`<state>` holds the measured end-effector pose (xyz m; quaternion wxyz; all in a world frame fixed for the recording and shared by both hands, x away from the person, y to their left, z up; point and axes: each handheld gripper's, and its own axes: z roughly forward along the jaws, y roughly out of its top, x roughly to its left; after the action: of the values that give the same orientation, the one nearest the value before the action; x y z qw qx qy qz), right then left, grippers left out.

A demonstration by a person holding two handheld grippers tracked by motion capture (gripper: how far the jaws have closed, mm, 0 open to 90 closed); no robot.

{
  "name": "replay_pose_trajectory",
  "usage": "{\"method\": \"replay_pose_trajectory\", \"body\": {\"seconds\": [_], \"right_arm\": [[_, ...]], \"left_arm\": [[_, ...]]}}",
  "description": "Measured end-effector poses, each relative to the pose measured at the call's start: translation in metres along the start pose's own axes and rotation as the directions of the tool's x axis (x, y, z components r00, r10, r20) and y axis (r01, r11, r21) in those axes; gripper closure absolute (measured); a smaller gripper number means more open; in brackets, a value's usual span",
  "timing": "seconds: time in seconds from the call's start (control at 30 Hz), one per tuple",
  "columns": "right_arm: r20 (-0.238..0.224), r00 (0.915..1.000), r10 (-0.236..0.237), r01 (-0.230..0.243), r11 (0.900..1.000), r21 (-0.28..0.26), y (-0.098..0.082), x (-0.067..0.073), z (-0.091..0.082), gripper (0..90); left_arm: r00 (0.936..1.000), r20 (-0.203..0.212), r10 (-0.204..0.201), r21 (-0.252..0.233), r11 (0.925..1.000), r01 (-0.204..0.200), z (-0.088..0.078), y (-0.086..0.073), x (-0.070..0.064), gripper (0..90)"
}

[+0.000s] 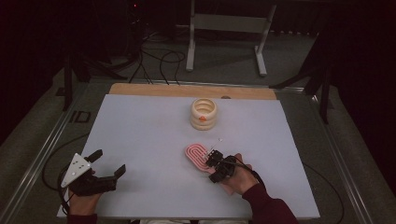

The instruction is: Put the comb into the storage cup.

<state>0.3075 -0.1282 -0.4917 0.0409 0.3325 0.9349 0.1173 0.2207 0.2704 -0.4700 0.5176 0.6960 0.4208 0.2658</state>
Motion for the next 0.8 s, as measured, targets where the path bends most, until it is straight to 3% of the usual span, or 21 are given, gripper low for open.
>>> {"method": "replay_pose_trajectory", "body": {"seconds": [0.13, 0.4, 0.63, 0.8], "right_arm": [[-0.001, 0.9996, -0.03, 0.03, 0.999, 0.012, 0.001, -0.0007, 0.0002, 68.7], [-0.024, 0.9969, -0.075, 0.076, 0.997, 0.022, 0.002, -0.0038, -0.0004, 69.7], [-0.022, 0.9962, -0.084, 0.083, 0.996, -0.026, -0.0048, -0.0051, -0.0017, 69.9], [-0.013, 0.9979, -0.064, 0.063, 0.997, -0.044, -0.0071, -0.0025, -0.0034, 69.9]], "left_arm": [[1.0, 0.002, -0.001, 0.002, 1.0, 0.001, 0.0003, -0.0001, -0.0002, 0.1], [1.0, -0.001, -0.003, 0.005, 1.0, 0.003, 0.0004, -0.0003, 0.0003, 0.1], [1.0, -0.003, -0.003, 0.006, 1.0, 0.003, 0.0006, -0.0005, 0.0003, 0.1], [1.0, -0.005, -0.003, 0.007, 1.0, 0.003, 0.0004, -0.0004, 0.0003, 0.1]]}}
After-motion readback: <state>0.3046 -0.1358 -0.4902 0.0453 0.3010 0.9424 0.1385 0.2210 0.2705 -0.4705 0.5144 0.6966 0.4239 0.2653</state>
